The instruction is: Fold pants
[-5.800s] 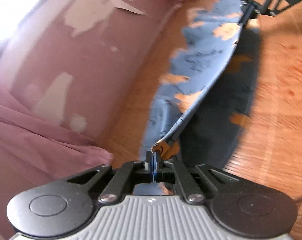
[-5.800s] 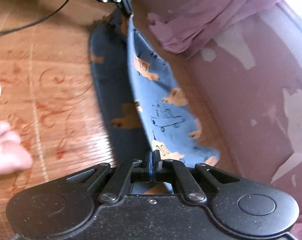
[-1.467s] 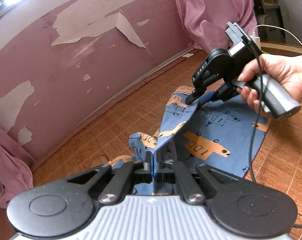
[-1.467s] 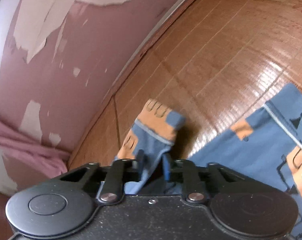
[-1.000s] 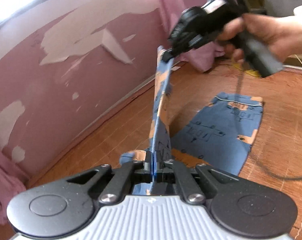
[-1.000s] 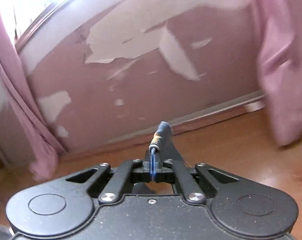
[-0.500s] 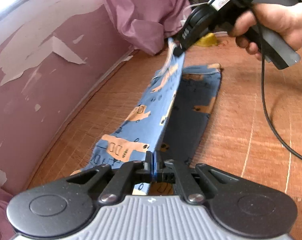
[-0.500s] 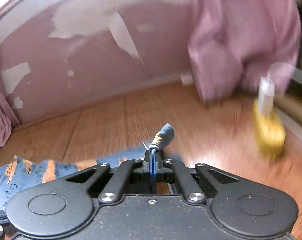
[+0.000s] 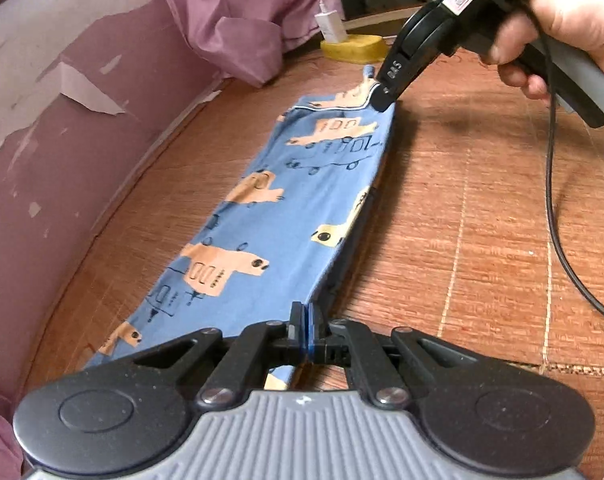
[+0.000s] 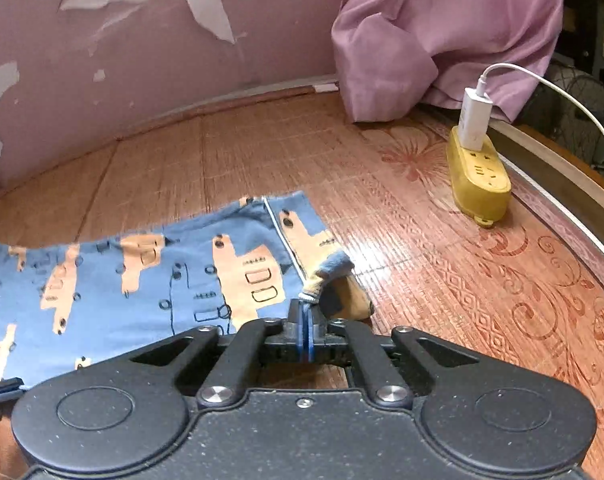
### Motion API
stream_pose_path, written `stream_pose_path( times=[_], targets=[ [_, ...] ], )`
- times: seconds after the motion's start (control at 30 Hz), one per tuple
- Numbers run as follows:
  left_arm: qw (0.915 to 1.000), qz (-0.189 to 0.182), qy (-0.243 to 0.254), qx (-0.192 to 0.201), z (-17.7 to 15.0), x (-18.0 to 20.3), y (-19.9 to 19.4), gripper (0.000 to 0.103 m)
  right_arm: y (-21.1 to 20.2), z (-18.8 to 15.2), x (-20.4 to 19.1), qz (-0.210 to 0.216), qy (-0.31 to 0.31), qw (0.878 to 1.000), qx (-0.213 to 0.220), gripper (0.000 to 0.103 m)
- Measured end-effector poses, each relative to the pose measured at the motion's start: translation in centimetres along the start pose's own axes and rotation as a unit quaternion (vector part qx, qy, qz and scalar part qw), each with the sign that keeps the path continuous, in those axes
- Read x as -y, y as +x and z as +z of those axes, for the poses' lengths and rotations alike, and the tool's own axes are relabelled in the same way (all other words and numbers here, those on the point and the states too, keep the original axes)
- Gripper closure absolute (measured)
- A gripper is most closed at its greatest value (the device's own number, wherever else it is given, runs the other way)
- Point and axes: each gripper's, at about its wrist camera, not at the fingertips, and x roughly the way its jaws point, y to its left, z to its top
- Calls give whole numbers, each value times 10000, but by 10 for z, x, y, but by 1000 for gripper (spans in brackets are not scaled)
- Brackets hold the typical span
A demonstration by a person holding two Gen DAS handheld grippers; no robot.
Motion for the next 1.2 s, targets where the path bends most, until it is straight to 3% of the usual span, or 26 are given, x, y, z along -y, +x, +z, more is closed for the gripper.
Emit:
stream_pose_path(
  times=[0.07, 0.1, 0.13, 0.17, 0.2, 0.27, 0.33, 0.4, 0.47, 0.57, 0.63, 0.7, 0.8, 0.87, 0.9, 1.0, 1.03, 1.1, 1.17, 1.2],
  targets=[
    [9998, -129, -146, 11, -3, -3, -2, 87, 2, -2, 0, -61, 41, 10000, -39, 86],
    [9993, -198, -313, 21, -5, -8, -4, 80, 0, -2, 0, -82, 41, 10000, -6, 77],
    [9988, -190, -459, 31, -7, -12, -7, 60, -4, -2, 1, -209, -19, 9997, 90, 69],
    [9979, -170, -613, 78, -8, -17, -12, 43, -9, -1, -3, -396, -145, 9987, 298, 53],
    [9960, -141, -863, 189, -12, -25, -19, 39, -12, 0, -3, -492, -243, 9974, 473, 41],
    [9901, 16, -1360, 334, -19, -39, -33, 32, -21, 1, -13, -602, -577, 9924, 903, 30],
    [9774, 450, -2044, 313, -34, -61, -43, 24, -25, 0, -24, -334, -893, 9881, 1204, 25],
    [9568, 915, -2758, 130, -55, -86, -49, 23, -24, -4, -38, 104, -1263, 9836, 1281, 25],
    [9294, 1346, -3427, -263, -84, -112, -51, 23, -17, -11, -56, 506, -1677, 9781, 1122, 29],
    [8826, 1880, -4245, -742, -136, -146, -56, 27, -3, -16, -70, 876, -1808, 9775, 636, 34],
    [8549, 2021, -4691, -906, -165, -160, -62, 28, 6, -16, -71, 930, -1668, 9811, 317, 35],
    [8327, 2114, -5024, -975, -191, -171, -69, 28, 12, -13, -64, 1007, -1358, 9855, 171, 33],
    [8085, 2089, -5429, -890, -221, -181, -81, 27, 15, -10, -63, 1005, -1204, 9876, 112, 32],
    [8023, 1955, -5588, -763, -236, -185, -87, 28, 14, -11, -64, 971, -1158, 9885, 64, 32],
    [8063, 1936, -5533, -795, -240, -186, -89, 28, 13, -11, -64, 974, -1134, 9888, 6, 30],
    [8342, 1914, -5051, -1117, -238, -181, -91, 29, 8, -12, -65, 952, -1126, 9888, -246, 28],
    [8393, 1885, -4966, -1158, -238, -178, -92, 29, 5, -12, -66, 970, -1135, 9881, -363, 27],
    [8421, 1820, -4923, -1240, -242, -177, -97, 29, -3, -18, -71, 1015, -1349, 9842, -540, 27],
    [8392, 1782, -4949, -1379, -244, -180, -101, 29, -11, -22, -74, 1097, -1450, 9810, -676, 28],
    [8385, 1811, -4920, -1481, -242, -181, -102, 29, -15, -22, -73, 1188, -1419, 9802, -706, 33]
  ],
)
